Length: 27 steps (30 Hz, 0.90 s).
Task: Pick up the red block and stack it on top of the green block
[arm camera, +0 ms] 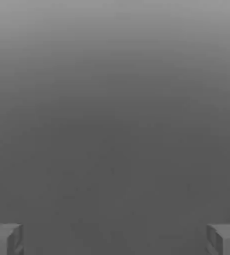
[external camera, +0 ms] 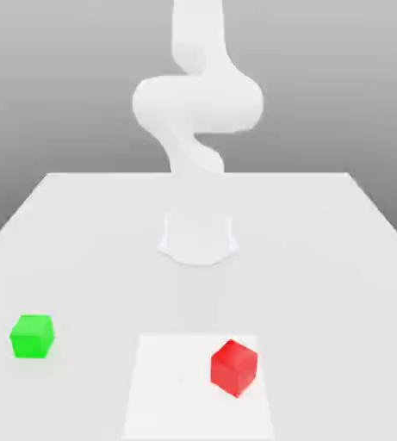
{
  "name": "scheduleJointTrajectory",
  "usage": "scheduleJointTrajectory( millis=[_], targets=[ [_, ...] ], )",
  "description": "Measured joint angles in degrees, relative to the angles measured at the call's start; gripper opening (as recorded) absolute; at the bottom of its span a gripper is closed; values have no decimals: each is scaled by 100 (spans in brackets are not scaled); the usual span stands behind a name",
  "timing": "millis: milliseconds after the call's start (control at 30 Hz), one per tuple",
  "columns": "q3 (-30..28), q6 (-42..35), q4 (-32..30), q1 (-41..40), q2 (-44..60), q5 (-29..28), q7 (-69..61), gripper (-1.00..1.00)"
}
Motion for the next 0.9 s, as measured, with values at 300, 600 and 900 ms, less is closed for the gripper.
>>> scheduleJointTrajectory(
  millis=[300, 600, 900],
  targets=[
    [-249, 1045, -931, 524, 1914, -223, -1556, 0],
    [-349, 2076, -1844, 919, 3784, -17, -3384, 0],
    [-115, 3445, -1948, 819, 5597, 322, -4152, -100]
  ],
)
